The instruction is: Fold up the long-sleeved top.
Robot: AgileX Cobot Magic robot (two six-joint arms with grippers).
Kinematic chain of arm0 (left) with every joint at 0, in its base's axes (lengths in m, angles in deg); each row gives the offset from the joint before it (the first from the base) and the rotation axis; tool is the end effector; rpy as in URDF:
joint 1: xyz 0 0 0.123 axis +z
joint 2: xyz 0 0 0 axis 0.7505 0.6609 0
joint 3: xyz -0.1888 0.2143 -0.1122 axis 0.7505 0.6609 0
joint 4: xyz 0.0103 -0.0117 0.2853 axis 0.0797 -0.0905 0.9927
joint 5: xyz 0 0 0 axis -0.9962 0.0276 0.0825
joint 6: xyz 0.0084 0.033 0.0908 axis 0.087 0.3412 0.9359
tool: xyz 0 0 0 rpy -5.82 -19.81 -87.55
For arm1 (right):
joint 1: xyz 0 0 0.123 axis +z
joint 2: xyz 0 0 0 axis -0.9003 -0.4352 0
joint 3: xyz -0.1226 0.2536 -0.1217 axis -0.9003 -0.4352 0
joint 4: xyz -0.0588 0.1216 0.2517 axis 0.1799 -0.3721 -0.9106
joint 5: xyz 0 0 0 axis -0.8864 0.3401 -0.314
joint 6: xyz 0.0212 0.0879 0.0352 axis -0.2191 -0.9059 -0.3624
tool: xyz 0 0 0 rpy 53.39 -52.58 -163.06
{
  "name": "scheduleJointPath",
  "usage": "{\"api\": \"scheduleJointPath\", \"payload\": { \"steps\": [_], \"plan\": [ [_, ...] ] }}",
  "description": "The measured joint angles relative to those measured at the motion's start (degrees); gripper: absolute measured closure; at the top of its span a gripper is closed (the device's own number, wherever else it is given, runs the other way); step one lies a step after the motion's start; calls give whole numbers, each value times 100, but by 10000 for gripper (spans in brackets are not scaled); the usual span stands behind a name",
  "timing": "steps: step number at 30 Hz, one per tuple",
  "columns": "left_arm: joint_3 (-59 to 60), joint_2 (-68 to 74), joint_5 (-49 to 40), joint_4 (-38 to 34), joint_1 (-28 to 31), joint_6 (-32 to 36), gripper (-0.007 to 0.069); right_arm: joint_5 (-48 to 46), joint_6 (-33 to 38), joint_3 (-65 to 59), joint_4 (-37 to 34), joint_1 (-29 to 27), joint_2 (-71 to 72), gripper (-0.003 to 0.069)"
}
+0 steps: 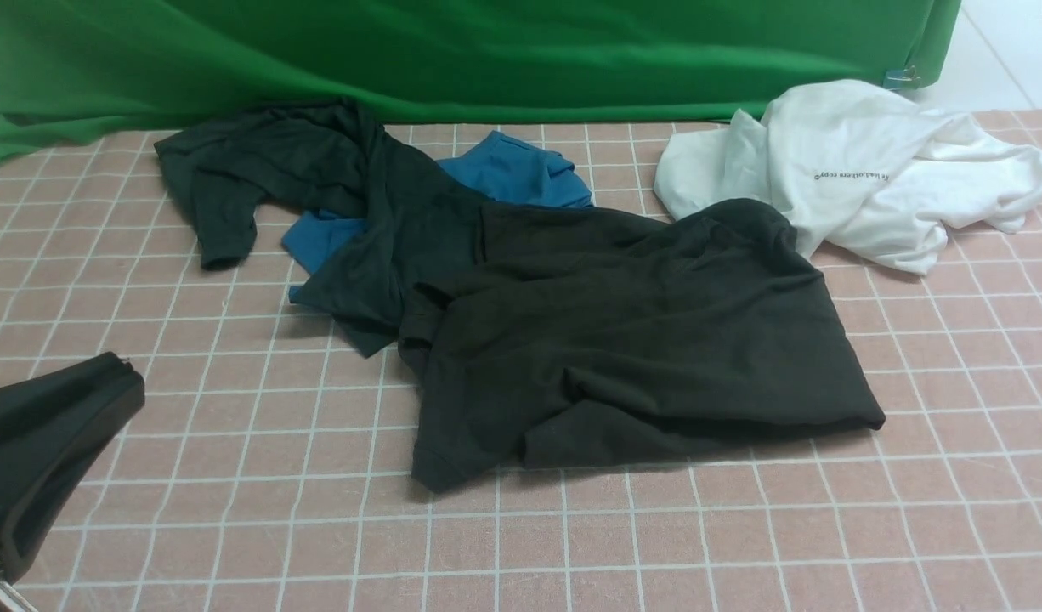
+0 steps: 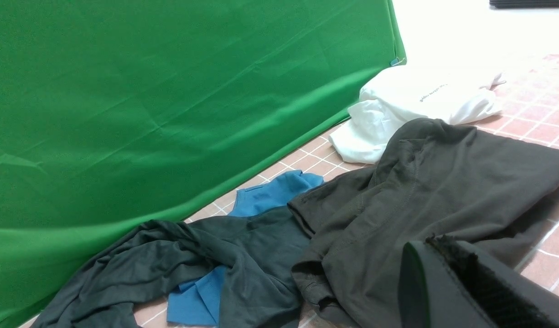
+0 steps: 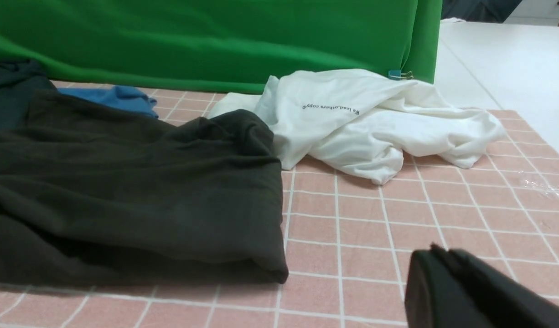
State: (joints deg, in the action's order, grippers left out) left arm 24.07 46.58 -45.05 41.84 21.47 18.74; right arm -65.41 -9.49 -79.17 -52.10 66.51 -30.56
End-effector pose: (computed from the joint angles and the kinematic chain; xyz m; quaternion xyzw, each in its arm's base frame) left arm 0.0821 -0.0431 0.3204 0.3011 0.6887 -0.0460 0.6579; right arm 0.0736 0.0040 0.1874 -0.0178 0.7635 0.0184 0.6453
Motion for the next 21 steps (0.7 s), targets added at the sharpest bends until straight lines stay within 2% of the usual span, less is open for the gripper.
{"api": "scheduleJointPath", "payload": {
  "steps": [21],
  "plan": [
    [0,0,0,0,0,-5,607,0,-5,0,0,0,0,552]
  ]
}}
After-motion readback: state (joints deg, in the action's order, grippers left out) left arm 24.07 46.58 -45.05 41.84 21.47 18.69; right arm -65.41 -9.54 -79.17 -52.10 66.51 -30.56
